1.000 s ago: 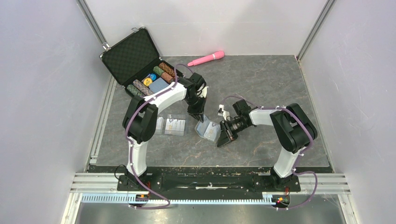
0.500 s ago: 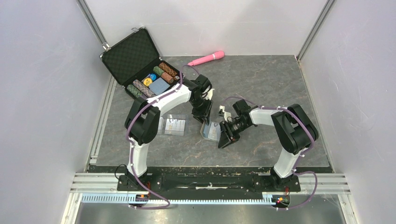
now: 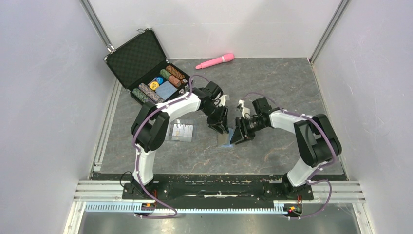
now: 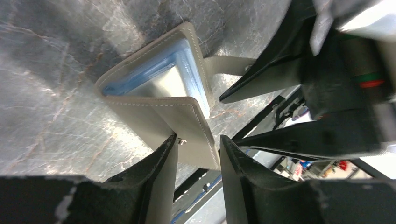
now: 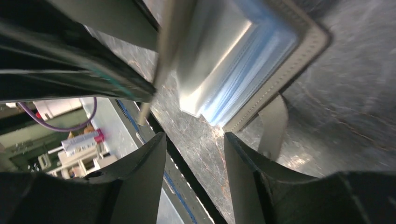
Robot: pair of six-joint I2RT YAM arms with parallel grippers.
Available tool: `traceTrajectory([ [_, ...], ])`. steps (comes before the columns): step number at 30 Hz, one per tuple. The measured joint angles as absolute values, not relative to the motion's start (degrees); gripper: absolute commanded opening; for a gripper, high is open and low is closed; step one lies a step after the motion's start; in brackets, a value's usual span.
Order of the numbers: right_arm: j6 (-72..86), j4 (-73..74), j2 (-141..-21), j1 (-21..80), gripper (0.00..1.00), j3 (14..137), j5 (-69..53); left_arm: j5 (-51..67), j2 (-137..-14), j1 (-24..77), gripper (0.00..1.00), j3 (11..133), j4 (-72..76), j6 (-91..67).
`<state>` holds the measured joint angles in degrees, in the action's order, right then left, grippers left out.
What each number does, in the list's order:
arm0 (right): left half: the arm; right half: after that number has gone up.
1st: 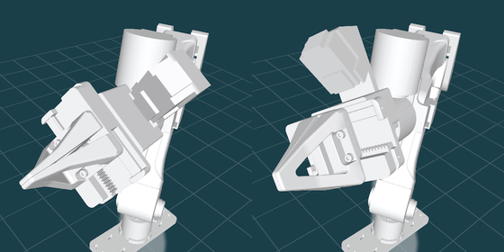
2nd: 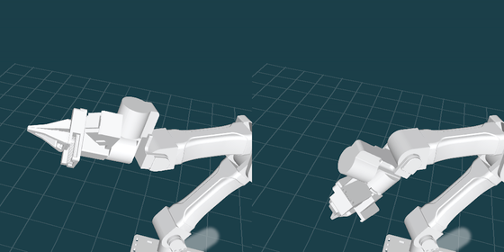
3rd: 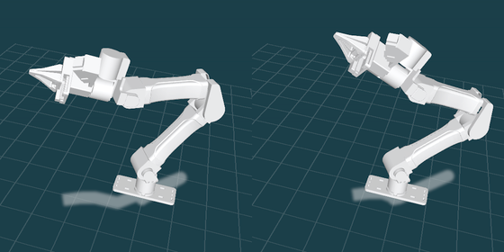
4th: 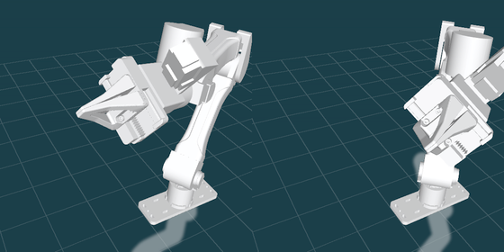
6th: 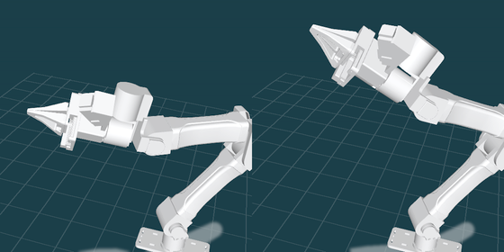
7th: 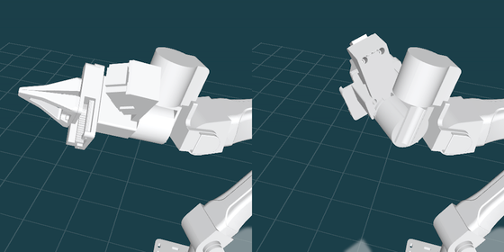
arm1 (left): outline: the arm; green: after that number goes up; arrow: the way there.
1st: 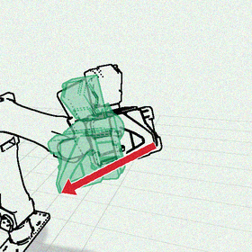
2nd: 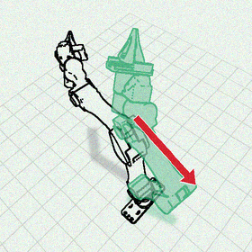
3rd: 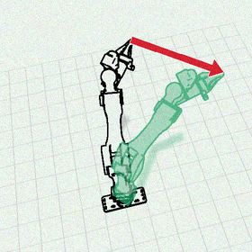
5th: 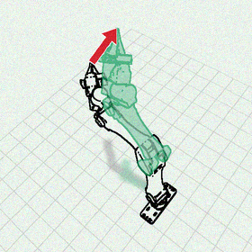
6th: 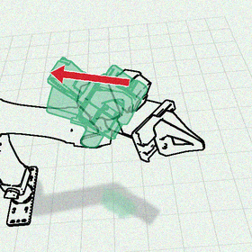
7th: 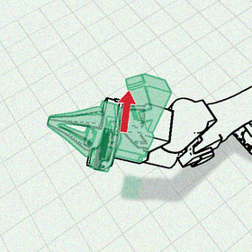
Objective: Put the credit cards into the card holder
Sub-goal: Close the card holder at the center of the board.
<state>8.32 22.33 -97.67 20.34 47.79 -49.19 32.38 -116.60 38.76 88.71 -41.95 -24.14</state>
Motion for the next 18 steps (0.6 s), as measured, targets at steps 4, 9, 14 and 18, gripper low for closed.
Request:
traceTrajectory([
  [4,8.8,21.4,-93.4,16.8,0.54,47.8,-49.9,34.3,-116.6,38.9,0.45,85.8,-38.3,-26.5],
  [9,9.8,20.3,-91.7,15.1,0.51,47.8,-50.6,36.6,-117.1,39.0,0.50,84.4,-33.8,-28.3],
  [14,11.7,18.7,-92.2,14.4,0.46,47.9,-50.8,38.2,-118.4,39.0,0.47,82.9,-30.2,-30.5],
  [18,14.0,16.1,-94.3,13.6,0.43,49.1,-51.5,39.4,-119.6,39.0,0.30,81.9,-27.9,-31.8],
])
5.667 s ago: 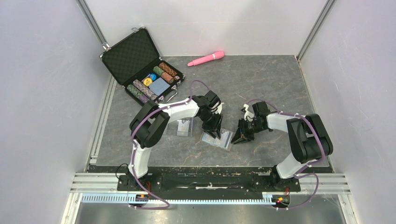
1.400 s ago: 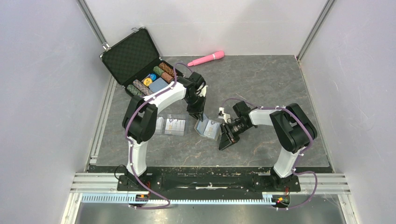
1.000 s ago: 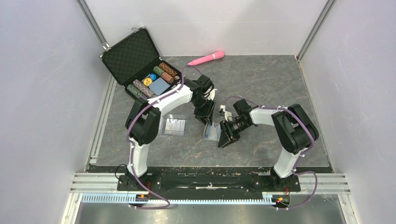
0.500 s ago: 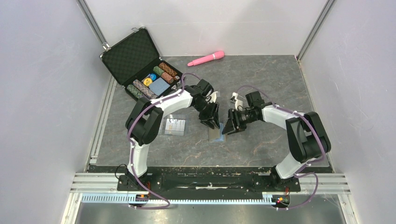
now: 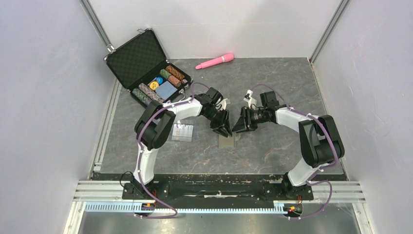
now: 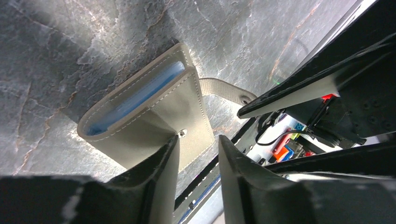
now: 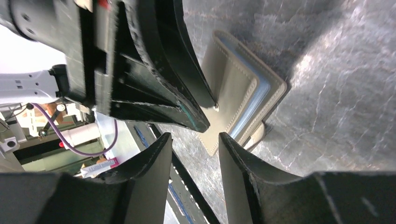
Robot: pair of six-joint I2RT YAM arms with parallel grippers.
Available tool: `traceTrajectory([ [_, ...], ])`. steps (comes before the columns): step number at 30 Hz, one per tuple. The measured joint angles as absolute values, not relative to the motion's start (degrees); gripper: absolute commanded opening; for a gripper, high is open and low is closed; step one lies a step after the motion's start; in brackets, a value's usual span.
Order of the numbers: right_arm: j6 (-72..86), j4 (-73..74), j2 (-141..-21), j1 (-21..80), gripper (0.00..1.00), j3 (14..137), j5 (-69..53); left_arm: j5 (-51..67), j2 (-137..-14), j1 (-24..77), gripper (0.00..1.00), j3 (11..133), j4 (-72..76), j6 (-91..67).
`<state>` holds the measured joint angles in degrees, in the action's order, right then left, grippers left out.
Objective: Put the credit cards into the card holder
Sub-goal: Close the card holder at the center of the board.
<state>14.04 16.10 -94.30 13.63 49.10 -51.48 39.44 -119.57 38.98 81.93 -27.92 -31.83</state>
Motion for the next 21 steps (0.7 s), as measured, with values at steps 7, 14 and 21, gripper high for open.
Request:
traceTrajectory([
  [7,18.3,10.4,-96.8,12.6,0.32,51.7,-53.2,40.8,-120.4,39.0,0.11,80.8,-25.8,-33.6],
  [14,19.0,8.2,-102.9,12.8,0.19,52.1,-52.4,41.4,-120.4,39.0,0.25,80.7,-24.9,-33.7],
  [21,18.9,9.1,-105.1,13.3,0.14,51.6,-48.2,42.4,-120.4,39.1,0.43,80.7,-24.3,-34.0],
])
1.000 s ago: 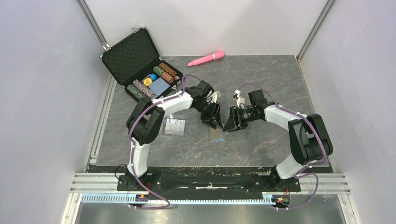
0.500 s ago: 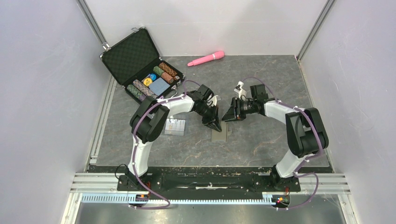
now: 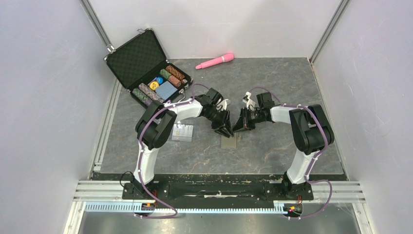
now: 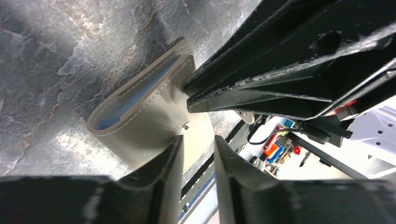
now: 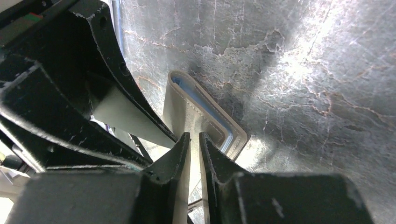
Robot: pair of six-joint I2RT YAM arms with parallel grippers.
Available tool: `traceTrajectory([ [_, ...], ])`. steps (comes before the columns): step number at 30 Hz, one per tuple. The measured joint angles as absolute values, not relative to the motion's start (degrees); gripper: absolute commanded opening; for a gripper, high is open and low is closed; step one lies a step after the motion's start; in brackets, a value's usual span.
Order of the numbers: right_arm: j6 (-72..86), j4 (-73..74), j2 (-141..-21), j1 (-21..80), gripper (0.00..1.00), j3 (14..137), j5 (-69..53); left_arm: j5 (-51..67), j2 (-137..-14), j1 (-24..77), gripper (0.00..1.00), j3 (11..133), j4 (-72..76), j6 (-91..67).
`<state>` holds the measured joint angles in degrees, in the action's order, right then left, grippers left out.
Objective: Put the credit cards into the card holder
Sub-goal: Close the card holder at the center of the board.
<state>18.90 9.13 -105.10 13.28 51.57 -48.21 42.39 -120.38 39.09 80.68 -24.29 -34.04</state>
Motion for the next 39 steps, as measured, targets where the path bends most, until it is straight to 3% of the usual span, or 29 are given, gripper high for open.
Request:
traceTrajectory([
  [13,19.8,9.2,-105.1,13.3,0.14,51.6,-47.1,43.6,-120.3,42.7,0.45,82.2,-22.0,-37.6],
  [16,19.9,9.2,-105.1,13.3,0.14,51.5,-47.1,43.6,-120.3,43.4,0.40,82.9,-21.7,-38.0],
  [21,19.9,9.2,-105.1,13.3,0.14,51.5,-47.1,42.3,-120.3,43.6,0.16,83.5,-22.2,-38.2],
  [27,19.9,9.1,-105.1,13.3,0.14,51.5,-47.1,37.5,-120.3,43.6,0.02,84.9,-24.8,-38.0],
  [39,19.9,9.1,-105.1,13.3,0.14,51.4,-47.1,31.2,-120.3,43.6,0.02,86.5,-30.8,-35.5],
])
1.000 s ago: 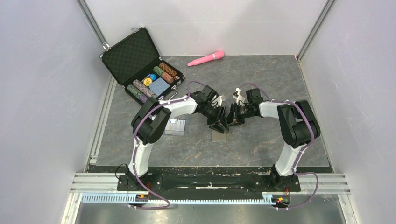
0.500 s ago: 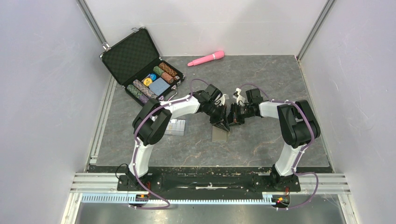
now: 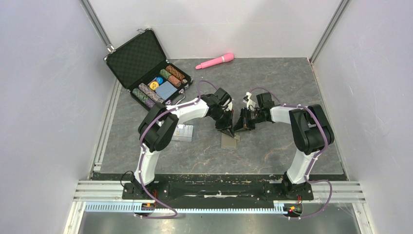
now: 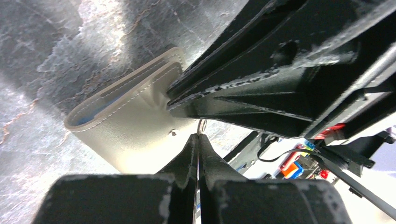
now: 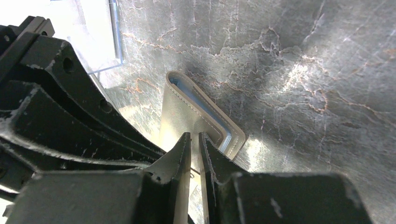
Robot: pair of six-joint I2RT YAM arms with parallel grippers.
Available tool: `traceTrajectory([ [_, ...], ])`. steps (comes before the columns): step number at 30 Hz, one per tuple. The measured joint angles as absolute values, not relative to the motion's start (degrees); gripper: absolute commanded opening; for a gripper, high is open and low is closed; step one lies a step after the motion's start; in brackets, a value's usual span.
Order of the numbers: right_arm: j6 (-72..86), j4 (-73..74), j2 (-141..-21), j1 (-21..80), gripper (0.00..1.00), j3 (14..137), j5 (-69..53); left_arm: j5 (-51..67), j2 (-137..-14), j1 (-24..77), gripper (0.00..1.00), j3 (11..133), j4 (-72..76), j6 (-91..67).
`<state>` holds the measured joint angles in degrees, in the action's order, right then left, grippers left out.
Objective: Put the credit cards into the card holder
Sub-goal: Close the card holder at the center of the board.
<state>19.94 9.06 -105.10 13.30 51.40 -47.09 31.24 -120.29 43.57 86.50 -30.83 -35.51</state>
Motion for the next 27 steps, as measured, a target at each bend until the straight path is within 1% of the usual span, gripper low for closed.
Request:
traceTrajectory([
  [13,19.9,9.1,-105.1,13.3,0.14,51.4,-47.1,26.9,-118.5,43.0,0.02,84.9,-31.7,-35.1],
  [27,19.9,9.1,-105.1,13.3,0.14,51.4,-47.1,26.5,-117.5,42.8,0.02,83.4,-31.6,-35.1],
])
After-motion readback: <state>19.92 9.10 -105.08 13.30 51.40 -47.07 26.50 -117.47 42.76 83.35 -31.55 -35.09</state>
